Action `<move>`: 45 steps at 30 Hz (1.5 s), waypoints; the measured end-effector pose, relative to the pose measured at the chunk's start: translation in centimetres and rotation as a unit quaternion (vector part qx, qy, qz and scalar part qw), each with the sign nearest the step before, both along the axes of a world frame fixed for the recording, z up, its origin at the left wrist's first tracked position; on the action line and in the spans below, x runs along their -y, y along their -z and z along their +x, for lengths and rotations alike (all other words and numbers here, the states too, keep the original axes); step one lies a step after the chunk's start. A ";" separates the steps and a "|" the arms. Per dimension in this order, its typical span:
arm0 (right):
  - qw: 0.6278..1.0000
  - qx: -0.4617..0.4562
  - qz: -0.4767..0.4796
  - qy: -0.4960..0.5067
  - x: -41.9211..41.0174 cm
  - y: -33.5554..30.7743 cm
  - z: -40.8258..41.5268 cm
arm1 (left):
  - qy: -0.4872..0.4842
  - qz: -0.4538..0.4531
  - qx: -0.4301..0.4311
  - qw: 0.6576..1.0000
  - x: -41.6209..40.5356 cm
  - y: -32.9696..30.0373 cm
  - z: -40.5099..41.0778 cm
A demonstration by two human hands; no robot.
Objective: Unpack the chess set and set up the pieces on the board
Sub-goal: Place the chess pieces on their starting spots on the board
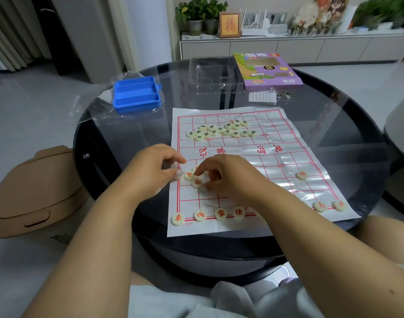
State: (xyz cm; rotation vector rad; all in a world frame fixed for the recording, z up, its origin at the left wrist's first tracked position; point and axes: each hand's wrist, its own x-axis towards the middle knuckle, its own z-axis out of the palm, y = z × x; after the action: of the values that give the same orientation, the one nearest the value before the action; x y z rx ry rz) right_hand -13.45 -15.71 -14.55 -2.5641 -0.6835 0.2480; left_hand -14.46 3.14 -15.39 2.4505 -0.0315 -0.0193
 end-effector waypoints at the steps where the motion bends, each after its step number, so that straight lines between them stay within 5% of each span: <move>1: 1.000 -0.004 0.010 0.012 0.3 -0.2 0.2 | -0.005 0.009 -0.001 1.000 -0.2 -0.1 0.0; 6: 0.996 0.004 0.033 0.078 1.9 -0.9 1.6 | -0.010 0.023 -0.042 0.999 -0.7 -0.7 -0.1; 45: 0.995 0.027 -0.076 0.057 2.6 0.0 2.9 | -0.002 0.004 -0.072 0.997 -0.1 0.0 0.7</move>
State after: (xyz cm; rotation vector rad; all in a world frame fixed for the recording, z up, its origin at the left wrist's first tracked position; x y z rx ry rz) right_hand -10.58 -18.35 -14.52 -2.7530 -0.5532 0.1991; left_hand -13.79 3.26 -15.37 2.4514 0.0374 -0.1938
